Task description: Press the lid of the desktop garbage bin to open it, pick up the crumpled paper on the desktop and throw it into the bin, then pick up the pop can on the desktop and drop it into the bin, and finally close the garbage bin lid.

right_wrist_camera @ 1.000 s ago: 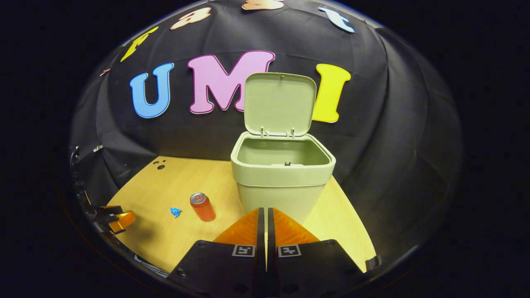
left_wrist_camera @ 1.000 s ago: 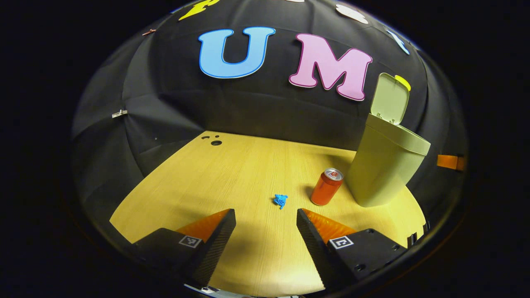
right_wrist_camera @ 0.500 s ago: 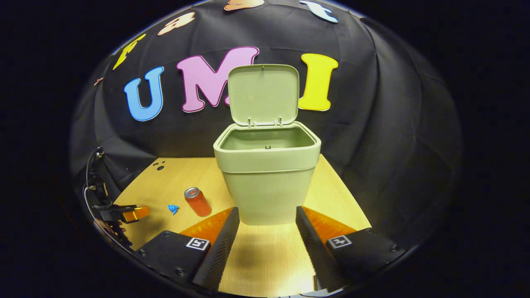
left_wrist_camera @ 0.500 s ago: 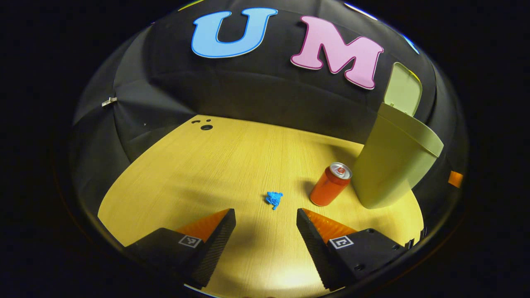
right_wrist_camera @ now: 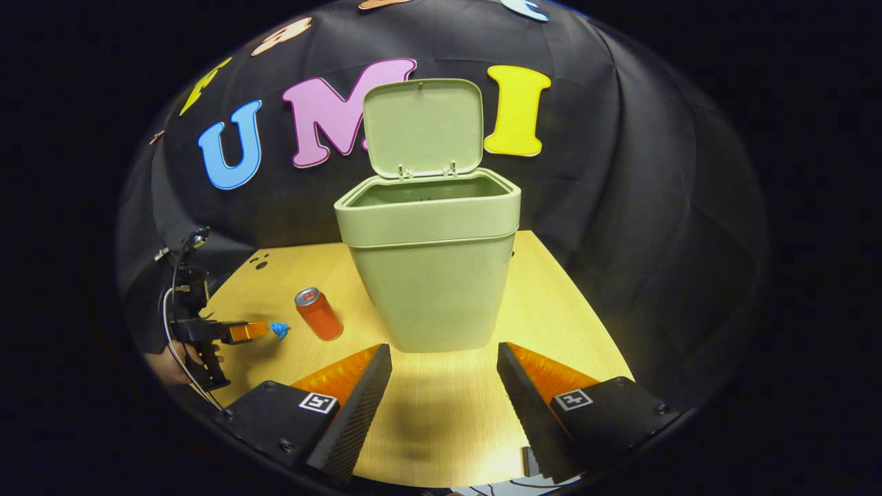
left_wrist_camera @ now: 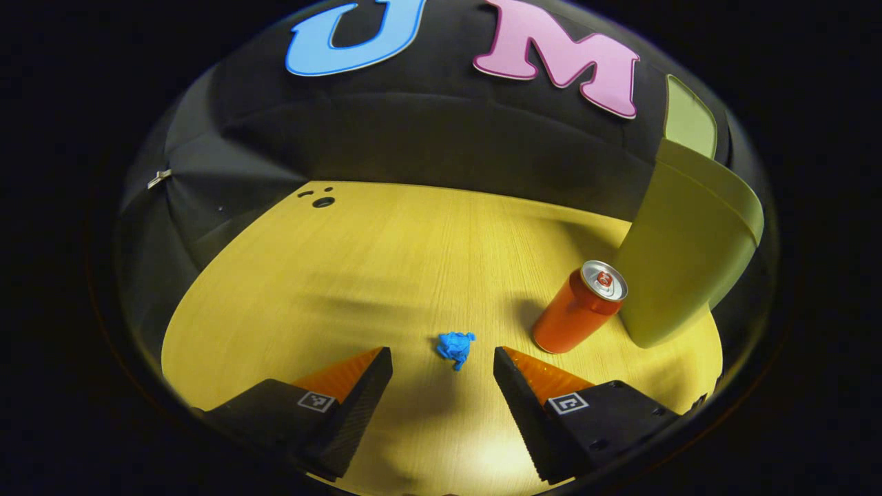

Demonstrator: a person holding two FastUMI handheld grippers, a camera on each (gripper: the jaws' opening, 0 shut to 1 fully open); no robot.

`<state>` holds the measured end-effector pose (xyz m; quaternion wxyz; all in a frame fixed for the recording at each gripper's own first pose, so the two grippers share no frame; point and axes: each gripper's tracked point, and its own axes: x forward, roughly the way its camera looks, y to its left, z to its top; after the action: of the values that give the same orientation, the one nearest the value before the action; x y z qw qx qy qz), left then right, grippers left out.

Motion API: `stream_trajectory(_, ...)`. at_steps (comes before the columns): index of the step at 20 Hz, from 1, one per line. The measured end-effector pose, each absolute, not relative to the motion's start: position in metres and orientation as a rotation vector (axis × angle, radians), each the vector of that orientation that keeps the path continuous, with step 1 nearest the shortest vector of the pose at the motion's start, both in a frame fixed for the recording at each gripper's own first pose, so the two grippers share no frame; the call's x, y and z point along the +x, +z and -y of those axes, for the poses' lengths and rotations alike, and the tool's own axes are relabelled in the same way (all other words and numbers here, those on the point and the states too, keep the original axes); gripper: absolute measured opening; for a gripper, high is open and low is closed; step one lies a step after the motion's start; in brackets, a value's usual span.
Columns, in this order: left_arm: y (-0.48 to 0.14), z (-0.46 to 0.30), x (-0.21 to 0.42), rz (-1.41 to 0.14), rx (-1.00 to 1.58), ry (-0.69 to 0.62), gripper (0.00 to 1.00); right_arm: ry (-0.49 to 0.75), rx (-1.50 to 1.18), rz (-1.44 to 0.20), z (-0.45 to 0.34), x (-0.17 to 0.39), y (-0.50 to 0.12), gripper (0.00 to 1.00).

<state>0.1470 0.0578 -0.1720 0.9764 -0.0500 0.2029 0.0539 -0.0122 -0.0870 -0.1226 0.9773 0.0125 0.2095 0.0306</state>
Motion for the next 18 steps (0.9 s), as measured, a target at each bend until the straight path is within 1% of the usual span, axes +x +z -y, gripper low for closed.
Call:
stream_trajectory(2, -0.185, -0.052, 0.161, -0.44, -0.113, 0.102, 0.96, 0.073, 0.011, -0.431, 0.086, -0.005, -0.125, 0.98)
stream_trajectory(6, -0.21, -0.057, 0.178, -0.49, -0.161, 0.134, 0.96, 0.078, -0.009, -0.428, 0.089, 0.006, -0.124, 0.98)
stream_trajectory(8, -0.21, -0.064, 0.186, -0.471, -0.144, 0.165, 0.96, 0.075, -0.012, -0.431, 0.091, 0.008, -0.127, 0.98)
stream_trajectory(12, -0.213, -0.071, 0.192, -0.47, -0.064, 0.209, 0.9, 0.073, -0.019, -0.461, 0.095, 0.007, -0.141, 0.98)
stream_trajectory(13, -0.214, -0.07, 0.192, -0.468, -0.043, 0.211, 0.85, 0.073, -0.017, -0.468, 0.095, 0.008, -0.144, 0.98)
stream_trajectory(14, -0.213, -0.068, 0.196, -0.456, -0.037, 0.204, 0.82, 0.075, -0.013, -0.473, 0.094, 0.008, -0.146, 0.98)
stream_trajectory(15, -0.213, -0.066, 0.195, -0.457, -0.035, 0.204, 0.74, 0.08, -0.009, -0.478, 0.092, 0.009, -0.147, 0.98)
stream_trajectory(18, -0.214, -0.061, 0.196, -0.448, -0.022, 0.191, 0.62, 0.102, -0.015, -0.484, 0.086, 0.011, -0.154, 0.98)
